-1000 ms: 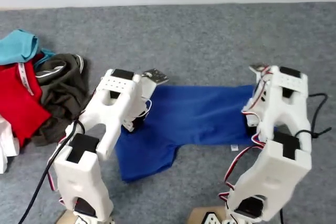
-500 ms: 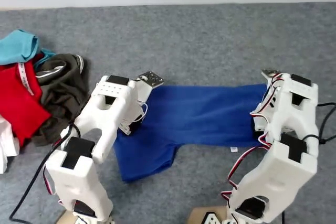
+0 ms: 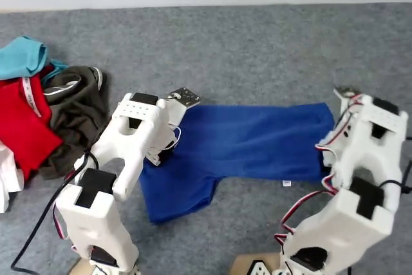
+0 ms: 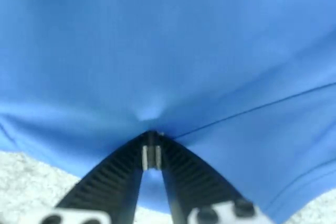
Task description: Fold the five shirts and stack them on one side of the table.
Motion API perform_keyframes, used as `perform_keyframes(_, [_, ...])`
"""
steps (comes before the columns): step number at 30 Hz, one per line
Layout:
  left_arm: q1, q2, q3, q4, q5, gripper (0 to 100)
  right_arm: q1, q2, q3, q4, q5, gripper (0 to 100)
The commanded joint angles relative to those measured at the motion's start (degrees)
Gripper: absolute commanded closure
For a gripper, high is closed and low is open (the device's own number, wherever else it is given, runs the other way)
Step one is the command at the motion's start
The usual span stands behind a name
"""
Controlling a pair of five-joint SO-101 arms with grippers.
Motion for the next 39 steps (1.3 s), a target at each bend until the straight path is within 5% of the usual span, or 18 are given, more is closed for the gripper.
perform_keyframes(1, [-0.6,-1.1,0.2,1.2,-0.1,99,3.1,1.5,-0.5,-1.6,1.9,99.0])
perform_keyframes(15, [-0.3,-1.7,-17.3,13.5,1.8,99,-3.7,-8.3,-12.7,11.3,1.8,99.0])
perform_keyframes(26, [-1.6,-23.1,-19.5,21.3,5.1,99,-12.6,-18.2,-12.6,19.6,1.8,99.0])
perform_keyframes(39, [-30.2,-44.0,-9.6,18.5,8.6,99,-28.4,-28.1,-3.1,22.5,6.2,99.0])
